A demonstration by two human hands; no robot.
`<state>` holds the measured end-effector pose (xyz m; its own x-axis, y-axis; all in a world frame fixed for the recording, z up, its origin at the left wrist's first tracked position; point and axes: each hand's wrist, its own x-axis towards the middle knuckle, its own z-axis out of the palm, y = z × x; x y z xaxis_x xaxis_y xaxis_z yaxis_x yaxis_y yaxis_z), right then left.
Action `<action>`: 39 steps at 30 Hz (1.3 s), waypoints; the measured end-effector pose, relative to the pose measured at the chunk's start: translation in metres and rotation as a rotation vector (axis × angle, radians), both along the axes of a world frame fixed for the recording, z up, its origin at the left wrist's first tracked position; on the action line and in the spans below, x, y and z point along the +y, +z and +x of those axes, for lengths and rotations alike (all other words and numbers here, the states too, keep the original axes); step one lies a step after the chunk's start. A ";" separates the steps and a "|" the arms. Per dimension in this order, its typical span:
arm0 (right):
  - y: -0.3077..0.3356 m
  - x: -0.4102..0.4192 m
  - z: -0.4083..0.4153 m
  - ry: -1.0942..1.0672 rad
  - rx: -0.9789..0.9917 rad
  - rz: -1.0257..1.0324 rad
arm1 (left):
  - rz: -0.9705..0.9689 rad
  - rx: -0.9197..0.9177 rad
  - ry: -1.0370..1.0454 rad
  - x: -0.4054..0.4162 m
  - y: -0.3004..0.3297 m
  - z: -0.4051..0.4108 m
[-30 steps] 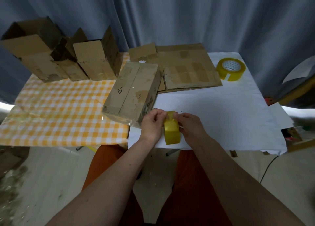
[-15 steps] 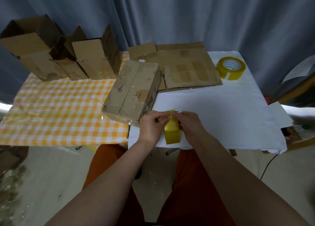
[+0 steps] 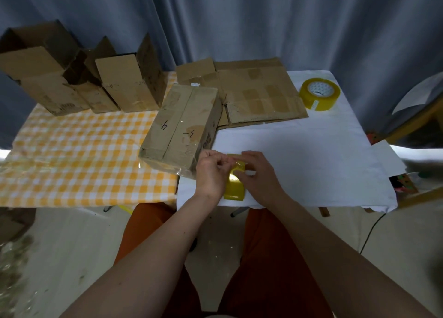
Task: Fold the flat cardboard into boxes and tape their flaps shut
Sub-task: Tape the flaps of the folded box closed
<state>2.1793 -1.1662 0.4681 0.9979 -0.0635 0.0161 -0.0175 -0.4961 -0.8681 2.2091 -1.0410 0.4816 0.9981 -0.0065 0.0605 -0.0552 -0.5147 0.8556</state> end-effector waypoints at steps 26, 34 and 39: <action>-0.024 -0.053 -0.001 0.018 0.170 -0.761 | 0.064 -0.271 -0.106 0.046 -0.003 0.002; 0.000 0.024 0.007 -0.073 -0.058 -0.421 | 0.313 -0.055 0.211 0.143 -0.002 0.053; 0.020 0.110 0.031 -0.047 0.102 0.263 | 0.159 0.188 0.203 0.164 -0.002 0.069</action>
<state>2.2107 -1.0565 0.4877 0.9893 -0.0988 -0.1077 -0.1294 -0.2505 -0.9594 2.2781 -0.8769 0.4794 0.9737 0.1991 -0.1105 0.2133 -0.6272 0.7491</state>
